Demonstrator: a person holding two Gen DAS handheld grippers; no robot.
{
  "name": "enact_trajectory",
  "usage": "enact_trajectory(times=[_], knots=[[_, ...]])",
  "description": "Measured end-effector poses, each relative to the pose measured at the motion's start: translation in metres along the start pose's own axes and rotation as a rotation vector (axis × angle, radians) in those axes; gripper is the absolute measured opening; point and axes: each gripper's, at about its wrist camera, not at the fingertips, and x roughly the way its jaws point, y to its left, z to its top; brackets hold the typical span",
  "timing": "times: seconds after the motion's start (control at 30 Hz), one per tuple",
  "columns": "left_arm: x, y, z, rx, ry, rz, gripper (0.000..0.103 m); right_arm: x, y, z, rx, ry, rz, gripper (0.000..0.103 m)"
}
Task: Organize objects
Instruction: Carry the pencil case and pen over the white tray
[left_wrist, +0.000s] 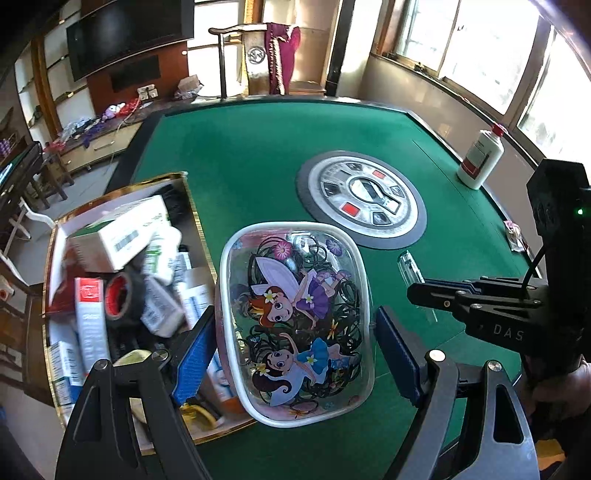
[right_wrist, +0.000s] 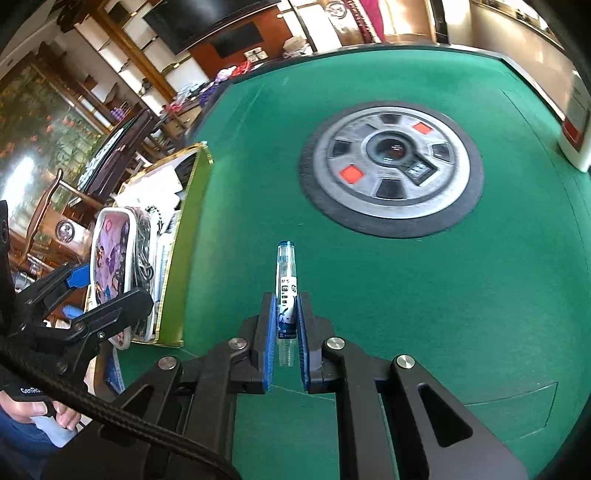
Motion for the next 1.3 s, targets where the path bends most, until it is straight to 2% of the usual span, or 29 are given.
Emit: enact_trajectory(times=[0.8, 1.3], knots=[[-0.046, 0.101, -0.039, -0.117, -0.052, 0.083, 0.078, 0.037, 0.118, 0.002, -0.134, 0.023, 0.094, 0.009], [-0.046, 0.138, -0.040, -0.141, -0.055, 0.093, 0.078, 0.050, 0.145, 0.004, -0.142, 0.023, 0.111, 0.009]])
